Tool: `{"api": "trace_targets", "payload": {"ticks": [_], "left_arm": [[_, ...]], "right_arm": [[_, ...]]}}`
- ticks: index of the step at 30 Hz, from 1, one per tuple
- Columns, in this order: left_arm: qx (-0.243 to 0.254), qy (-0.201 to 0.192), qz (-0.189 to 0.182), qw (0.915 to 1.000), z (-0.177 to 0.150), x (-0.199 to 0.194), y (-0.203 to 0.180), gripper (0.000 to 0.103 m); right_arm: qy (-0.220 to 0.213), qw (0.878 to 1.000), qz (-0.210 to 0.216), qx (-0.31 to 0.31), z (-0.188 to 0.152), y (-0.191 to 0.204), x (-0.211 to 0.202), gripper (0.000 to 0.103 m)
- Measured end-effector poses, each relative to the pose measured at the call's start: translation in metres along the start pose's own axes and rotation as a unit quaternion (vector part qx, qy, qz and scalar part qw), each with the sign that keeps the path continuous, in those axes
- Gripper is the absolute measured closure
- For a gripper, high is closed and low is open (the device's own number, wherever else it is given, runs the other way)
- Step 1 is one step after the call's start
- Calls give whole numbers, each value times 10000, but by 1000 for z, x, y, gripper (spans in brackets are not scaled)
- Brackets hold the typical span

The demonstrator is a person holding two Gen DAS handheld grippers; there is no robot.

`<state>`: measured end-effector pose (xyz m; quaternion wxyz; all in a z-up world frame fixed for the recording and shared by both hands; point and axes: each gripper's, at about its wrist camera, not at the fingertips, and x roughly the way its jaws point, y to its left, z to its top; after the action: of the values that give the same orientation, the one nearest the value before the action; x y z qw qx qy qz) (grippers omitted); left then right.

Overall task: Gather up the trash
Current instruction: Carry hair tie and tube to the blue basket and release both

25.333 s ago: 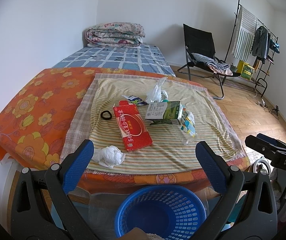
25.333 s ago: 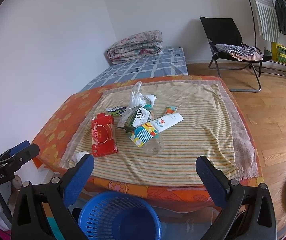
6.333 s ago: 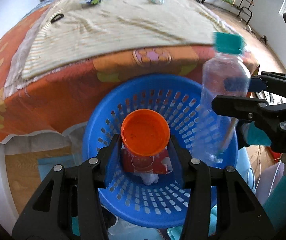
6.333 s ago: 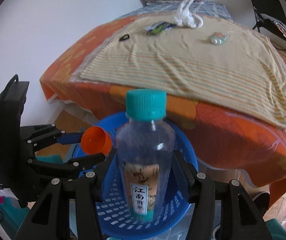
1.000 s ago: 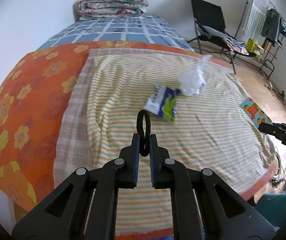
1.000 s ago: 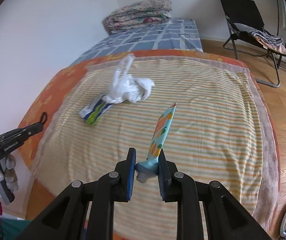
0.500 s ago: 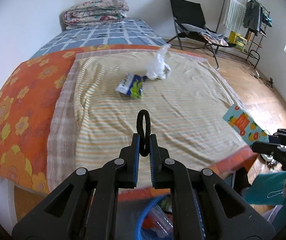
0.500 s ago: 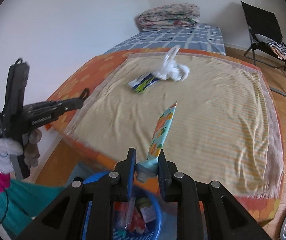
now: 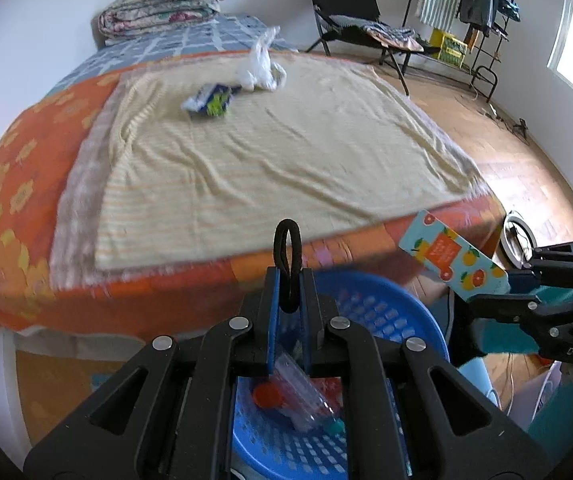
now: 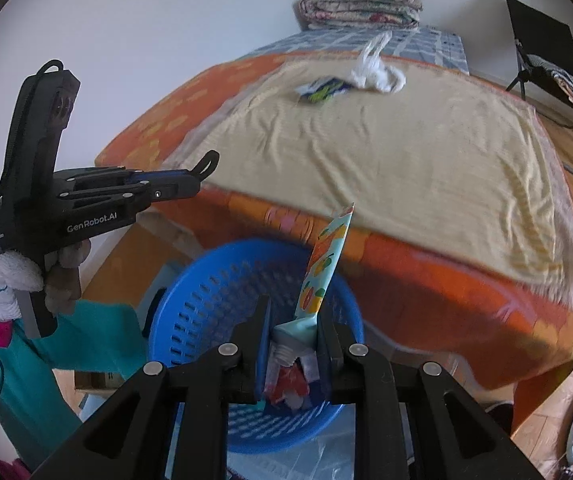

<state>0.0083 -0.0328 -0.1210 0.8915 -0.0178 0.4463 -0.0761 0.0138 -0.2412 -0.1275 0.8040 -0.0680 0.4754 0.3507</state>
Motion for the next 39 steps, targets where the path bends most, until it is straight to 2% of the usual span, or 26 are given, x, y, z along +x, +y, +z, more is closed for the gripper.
{"api": "trace_targets", "payload": {"ticks": [15, 29, 30, 32, 33, 35, 38, 39], "left_arm": [[-207, 626, -160, 9977, -64, 23, -11, 96], [-245, 927, -72, 9954, -75, 42, -13, 95], [-253, 932, -59, 9953, -75, 42, -13, 92], [-288, 948, -33, 9951, -75, 43, -11, 75], [-310, 928, -19, 9952, -75, 43, -10, 64], [-322, 892, 15, 9955, -75, 42, -9, 59], [-317, 907, 43, 9954, -75, 42, -9, 51], [-327, 898, 57, 9954, -74, 42, -8, 45]], "right_arm": [[463, 9988, 45, -128, -33, 18, 28, 84], [721, 9974, 76, -63, -38, 16, 46, 82], [735, 9973, 79, -49, -38, 16, 47, 82], [755, 9971, 83, -2, -38, 15, 49, 80], [766, 9970, 80, 15, -38, 14, 50, 76], [786, 9969, 57, 56, -38, 12, 51, 73], [796, 9968, 13, 111, -38, 10, 52, 57], [784, 9968, -1, 129, -38, 9, 52, 51]]}}
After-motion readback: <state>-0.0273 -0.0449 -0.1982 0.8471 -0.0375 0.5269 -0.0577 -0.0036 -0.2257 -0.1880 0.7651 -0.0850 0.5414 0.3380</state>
